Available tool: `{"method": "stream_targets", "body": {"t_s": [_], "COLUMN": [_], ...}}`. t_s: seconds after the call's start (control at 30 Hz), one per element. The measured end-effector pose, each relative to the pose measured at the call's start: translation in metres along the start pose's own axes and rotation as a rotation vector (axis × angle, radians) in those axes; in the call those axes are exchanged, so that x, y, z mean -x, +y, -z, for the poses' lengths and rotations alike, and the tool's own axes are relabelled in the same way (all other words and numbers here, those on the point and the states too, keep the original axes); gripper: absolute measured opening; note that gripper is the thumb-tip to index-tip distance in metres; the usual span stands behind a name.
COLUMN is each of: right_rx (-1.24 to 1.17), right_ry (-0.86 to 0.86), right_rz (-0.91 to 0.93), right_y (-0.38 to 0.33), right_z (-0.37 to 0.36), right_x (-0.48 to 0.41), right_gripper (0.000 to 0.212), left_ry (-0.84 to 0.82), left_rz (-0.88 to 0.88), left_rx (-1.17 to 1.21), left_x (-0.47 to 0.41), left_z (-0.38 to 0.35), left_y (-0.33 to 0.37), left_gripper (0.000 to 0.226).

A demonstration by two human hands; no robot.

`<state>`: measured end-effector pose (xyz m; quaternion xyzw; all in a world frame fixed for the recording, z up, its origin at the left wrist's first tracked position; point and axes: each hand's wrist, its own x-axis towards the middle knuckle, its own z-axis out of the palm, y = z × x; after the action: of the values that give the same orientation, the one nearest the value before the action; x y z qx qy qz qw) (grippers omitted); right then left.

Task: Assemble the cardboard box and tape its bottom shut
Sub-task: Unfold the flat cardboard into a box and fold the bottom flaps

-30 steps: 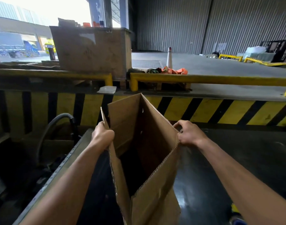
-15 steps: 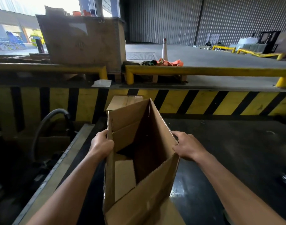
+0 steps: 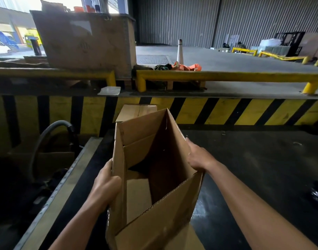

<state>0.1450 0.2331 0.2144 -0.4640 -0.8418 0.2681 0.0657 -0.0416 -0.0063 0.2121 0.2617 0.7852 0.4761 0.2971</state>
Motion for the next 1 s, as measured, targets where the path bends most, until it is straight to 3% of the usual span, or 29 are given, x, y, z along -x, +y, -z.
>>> {"method": "stream_targets", "body": {"t_s": [0.27, 0.47, 0.63, 0.87, 1.0], "right_rx": [-0.007, -0.073, 0.008, 0.04, -0.008], "right_ry": [0.035, -0.072, -0.069, 0.209, 0.281], "right_rz": [0.052, -0.007, -0.076, -0.077, -0.083], "right_y": [0.021, 0.027, 0.023, 0.011, 0.006], "right_z": [0.008, -0.013, -0.03, -0.045, -0.055], "right_x": [0.044, 0.076, 0.066, 0.054, 0.052], "right_gripper": [0.075, 0.087, 0.076, 0.069, 0.068], "left_ry": [0.124, 0.069, -0.021, -0.118, -0.176], "left_rz": [-0.028, -0.01, 0.003, -0.034, -0.039], "left_rx": [-0.006, 0.011, 0.021, -0.09, -0.104], "left_x": [-0.042, -0.054, -0.054, -0.065, -0.066], "left_z": [0.019, 0.016, 0.018, 0.043, 0.046], "left_y": [0.008, 0.009, -0.014, -0.033, -0.04], "left_gripper": [0.06, 0.039, 0.053, 0.073, 0.075]}}
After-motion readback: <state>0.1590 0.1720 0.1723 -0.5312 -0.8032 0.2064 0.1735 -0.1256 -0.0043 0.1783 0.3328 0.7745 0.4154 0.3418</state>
